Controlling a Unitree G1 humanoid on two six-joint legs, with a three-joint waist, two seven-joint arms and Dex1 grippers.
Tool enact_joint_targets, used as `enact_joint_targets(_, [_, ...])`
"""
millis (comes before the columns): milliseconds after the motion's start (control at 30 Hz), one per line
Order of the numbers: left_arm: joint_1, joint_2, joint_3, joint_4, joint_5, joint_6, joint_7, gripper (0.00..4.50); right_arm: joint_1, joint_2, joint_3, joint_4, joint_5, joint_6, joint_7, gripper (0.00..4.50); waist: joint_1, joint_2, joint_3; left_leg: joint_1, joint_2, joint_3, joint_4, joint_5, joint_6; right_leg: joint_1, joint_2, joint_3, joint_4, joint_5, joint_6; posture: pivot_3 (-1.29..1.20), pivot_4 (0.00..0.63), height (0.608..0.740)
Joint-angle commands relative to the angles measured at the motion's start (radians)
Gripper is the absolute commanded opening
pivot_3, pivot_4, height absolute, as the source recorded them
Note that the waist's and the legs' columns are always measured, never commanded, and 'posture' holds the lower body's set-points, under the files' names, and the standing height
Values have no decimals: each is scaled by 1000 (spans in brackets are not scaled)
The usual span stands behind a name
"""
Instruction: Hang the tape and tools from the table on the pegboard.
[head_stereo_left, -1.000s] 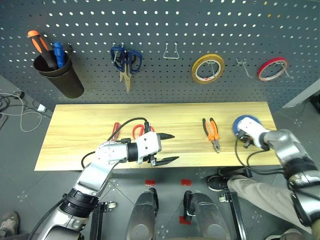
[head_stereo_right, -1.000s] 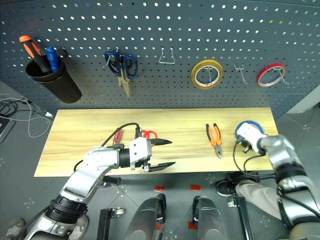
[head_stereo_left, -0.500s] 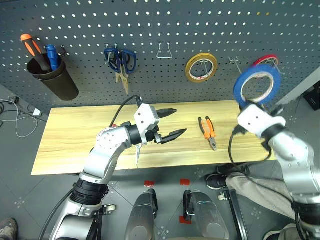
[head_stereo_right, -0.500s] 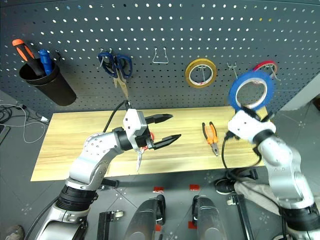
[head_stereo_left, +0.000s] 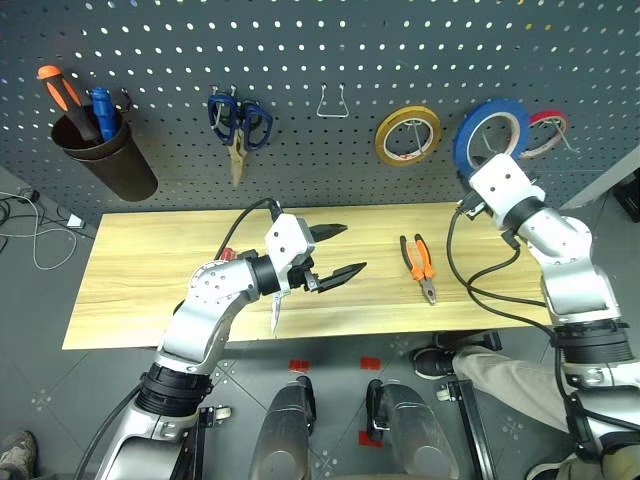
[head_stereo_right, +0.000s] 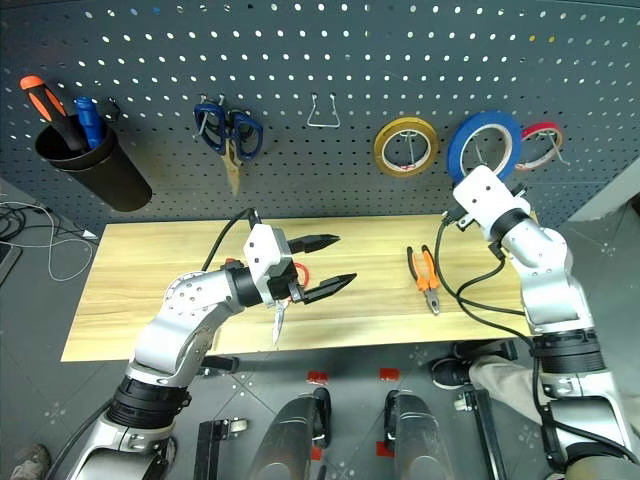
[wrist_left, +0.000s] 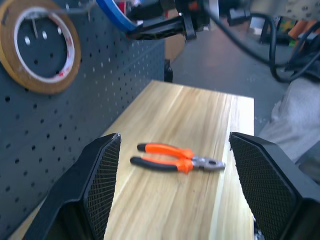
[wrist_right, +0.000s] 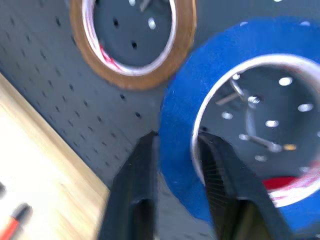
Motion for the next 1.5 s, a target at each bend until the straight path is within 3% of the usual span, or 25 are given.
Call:
enact_joint_targets(33, [36,47,15,9,42,-74,-19,3662,105,27,-31,-147,39,111,0,2660,1,0,0,0,0,0,0,0,0,0,0,0,0,0,0,-39,329,740])
enact_joint_targets(200, [111,156,10,69,117,-201,-80,3662,255,158,-35,-321,106,421,-41,4378,2,0,0,0,0,0,1,0,0,0,-1,1,0,0,0,-37,336,740])
enact_joint_targets(233, [132,190,10,91,138,-232,-98,3662,262,209,-40,-339,119,504,-70,4449,-2,0,0,0,0,-1,1,0,0,1,-1,0,0,0,0,-37,337,740])
enact_joint_targets(433, [203,295,26,141,165,-309,-150,3662,121,394,-78,-213,120,893,-235,4449,-16,1,0,2,3,2,0,0,0,-1,0,1,2,-1,-1,-35,341,740])
enact_joint_targets(500, [212,303,25,134,169,-314,-156,3662,63,415,-91,-135,132,916,-254,4449,-15,1,0,2,2,2,0,0,0,-2,0,1,2,-1,0,-35,341,740])
enact_joint_targets(867, [197,291,16,109,169,-289,-158,3662,-144,416,-50,330,141,774,-263,4449,-5,1,0,-6,1,3,0,0,0,-9,0,1,3,1,-4,-9,329,740])
enact_joint_targets(1067, [184,281,7,106,179,-285,-153,3662,-199,406,0,490,116,668,-272,4449,-8,1,0,-8,2,3,0,0,0,-12,0,1,3,2,-5,-14,327,740])
enact_joint_targets(1100, [181,276,6,104,177,-281,-151,3662,-206,404,1,500,113,654,-277,4280,-7,1,0,-8,2,3,0,0,0,-12,0,1,3,2,-4,-14,327,740])
enact_joint_targets(1267, [187,254,23,97,168,-270,-131,3662,-196,378,20,406,114,664,-251,2989,-7,0,0,-9,2,3,1,0,0,-12,0,1,4,2,-4,-27,325,740])
enact_joint_targets(1367, [202,256,30,92,163,-265,-128,3662,-168,362,32,300,121,714,-236,2991,-6,0,0,-10,2,3,1,0,0,-13,0,1,4,2,-5,-31,323,740])
enact_joint_targets(1500, [229,246,66,63,120,-213,-109,3662,-79,339,99,10,128,804,-186,2991,-8,0,0,-11,2,3,0,0,0,-13,0,0,3,2,-5,-34,320,740])
